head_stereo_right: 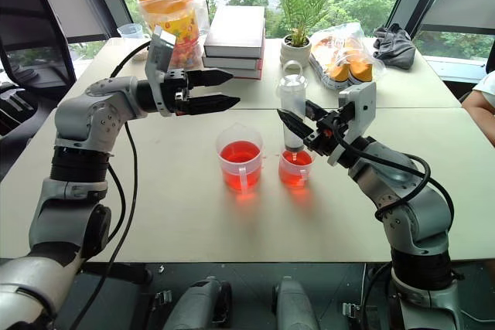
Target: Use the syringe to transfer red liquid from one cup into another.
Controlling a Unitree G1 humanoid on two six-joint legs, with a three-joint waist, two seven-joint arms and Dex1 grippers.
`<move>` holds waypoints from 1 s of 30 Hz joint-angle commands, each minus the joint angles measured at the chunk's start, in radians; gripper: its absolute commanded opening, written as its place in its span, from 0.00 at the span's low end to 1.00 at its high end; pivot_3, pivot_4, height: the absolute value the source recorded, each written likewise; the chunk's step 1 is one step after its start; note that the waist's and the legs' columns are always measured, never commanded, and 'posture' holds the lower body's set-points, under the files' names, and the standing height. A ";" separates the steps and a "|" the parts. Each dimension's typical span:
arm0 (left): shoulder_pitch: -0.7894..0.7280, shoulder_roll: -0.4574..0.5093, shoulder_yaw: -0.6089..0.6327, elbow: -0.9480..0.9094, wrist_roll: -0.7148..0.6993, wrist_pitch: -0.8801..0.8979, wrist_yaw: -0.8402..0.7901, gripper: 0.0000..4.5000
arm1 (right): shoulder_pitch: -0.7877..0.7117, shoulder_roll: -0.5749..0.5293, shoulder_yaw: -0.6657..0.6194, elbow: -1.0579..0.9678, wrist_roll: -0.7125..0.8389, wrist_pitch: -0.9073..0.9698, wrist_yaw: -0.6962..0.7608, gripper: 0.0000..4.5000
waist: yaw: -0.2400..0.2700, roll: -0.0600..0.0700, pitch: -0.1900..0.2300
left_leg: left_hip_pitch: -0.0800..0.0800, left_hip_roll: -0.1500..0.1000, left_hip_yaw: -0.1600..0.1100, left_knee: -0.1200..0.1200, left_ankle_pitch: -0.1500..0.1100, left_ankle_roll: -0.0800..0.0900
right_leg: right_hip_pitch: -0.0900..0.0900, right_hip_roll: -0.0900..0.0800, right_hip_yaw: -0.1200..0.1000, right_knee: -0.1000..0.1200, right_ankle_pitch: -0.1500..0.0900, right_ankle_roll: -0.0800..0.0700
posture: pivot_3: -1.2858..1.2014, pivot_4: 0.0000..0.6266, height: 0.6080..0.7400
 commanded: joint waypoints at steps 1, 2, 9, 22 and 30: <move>0.019 0.017 0.032 -0.095 -0.044 0.022 0.018 1.00 | -0.131 -0.042 -0.070 -0.039 0.064 0.107 -0.083 0.30 | -0.002 0.000 0.000 | 0.000 0.000 0.000 0.000 0.000 0.000 | 0.000 0.000 0.000 0.000 0.000 0.000 | 0.52 0.24 1.00; 0.026 0.016 0.035 -0.105 -0.050 0.029 0.030 1.00 | -0.169 -0.053 -0.079 -0.038 0.076 0.145 -0.110 0.30 | -0.002 0.000 0.000 | 0.000 0.000 0.000 0.000 0.000 0.000 | 0.000 -0.001 0.000 0.000 0.000 0.000 | 0.52 0.24 1.00; 0.079 0.038 0.034 -0.178 -0.096 0.075 0.048 1.00 | -0.589 -0.173 -0.218 0.253 0.179 0.745 -0.384 0.30 | 0.000 0.000 0.000 | 0.000 0.000 -0.001 -0.001 0.000 0.000 | -0.001 -0.004 0.000 0.001 0.000 -0.001 | 0.52 0.24 1.00; 0.131 0.061 0.044 -0.238 -0.136 0.090 0.093 1.00 | -0.534 -0.278 -0.032 0.628 0.000 0.961 -0.290 0.30 | -0.006 0.000 0.000 | -0.001 0.000 0.001 -0.003 0.000 0.001 | -0.001 -0.005 0.001 -0.004 0.000 -0.001 | 0.52 0.24 1.00; 0.161 0.086 0.051 -0.276 -0.157 0.107 0.123 1.00 | -0.478 -0.260 0.041 0.767 -0.106 0.905 -0.219 0.30 | -0.003 0.000 0.000 | -0.001 -0.001 0.001 -0.003 0.000 0.001 | -0.001 -0.003 0.000 -0.004 0.000 0.000 | 0.52 0.24 1.00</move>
